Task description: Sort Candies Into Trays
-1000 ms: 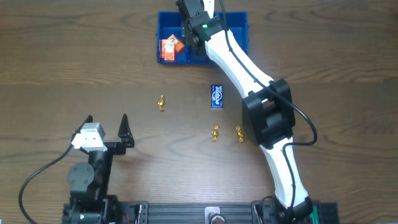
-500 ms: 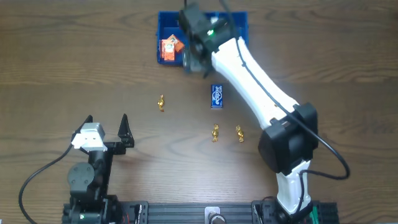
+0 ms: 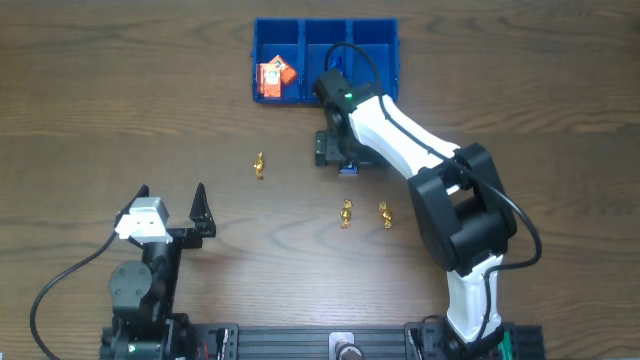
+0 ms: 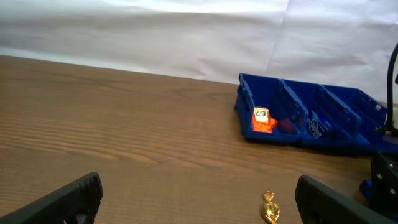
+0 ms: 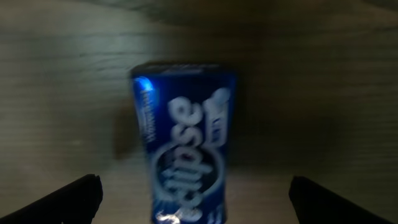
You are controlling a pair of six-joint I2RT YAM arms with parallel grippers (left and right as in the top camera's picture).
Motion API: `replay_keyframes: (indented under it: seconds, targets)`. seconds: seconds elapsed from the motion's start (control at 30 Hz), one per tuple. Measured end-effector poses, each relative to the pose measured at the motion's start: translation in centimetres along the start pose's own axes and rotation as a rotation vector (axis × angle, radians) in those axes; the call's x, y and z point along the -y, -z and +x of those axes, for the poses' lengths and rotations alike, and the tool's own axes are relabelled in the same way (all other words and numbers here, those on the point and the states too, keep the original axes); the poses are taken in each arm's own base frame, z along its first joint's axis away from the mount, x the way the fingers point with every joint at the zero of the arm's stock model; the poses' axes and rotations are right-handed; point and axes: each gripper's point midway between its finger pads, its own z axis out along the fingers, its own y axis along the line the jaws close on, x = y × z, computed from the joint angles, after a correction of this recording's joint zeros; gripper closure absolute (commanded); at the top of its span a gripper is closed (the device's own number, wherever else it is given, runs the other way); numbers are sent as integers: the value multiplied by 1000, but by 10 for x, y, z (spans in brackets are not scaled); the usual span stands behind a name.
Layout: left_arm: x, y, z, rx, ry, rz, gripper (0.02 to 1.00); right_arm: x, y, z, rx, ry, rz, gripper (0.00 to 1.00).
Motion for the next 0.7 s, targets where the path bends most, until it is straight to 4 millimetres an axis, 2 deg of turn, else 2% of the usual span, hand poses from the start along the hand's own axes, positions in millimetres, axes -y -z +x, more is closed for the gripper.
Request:
replay_keyframes:
  seconds: [0.1, 0.2, 0.3, 0.43, 0.5, 0.57, 0.7]
  targets:
    - [0, 0, 0, 0, 0, 0, 20, 3, -3, -1, -1, -13, -4, 64]
    - [0, 0, 0, 0, 0, 0, 20, 0, -4, -4, 11, -19, -16, 161]
    - [0, 0, 0, 0, 0, 0, 20, 0, -4, -4, 10, -19, -15, 364]
    - [0, 0, 0, 0, 0, 0, 20, 0, -5, -3, 7, -25, -18, 465]
    - [0, 0, 0, 0, 0, 0, 20, 0, -8, -2, 0, -23, -19, 617]
    - [0, 0, 0, 0, 0, 0, 20, -1, -12, -1, -7, -21, -17, 706]
    - [0, 0, 0, 0, 0, 0, 20, -3, -12, -4, 4, -20, -25, 761]
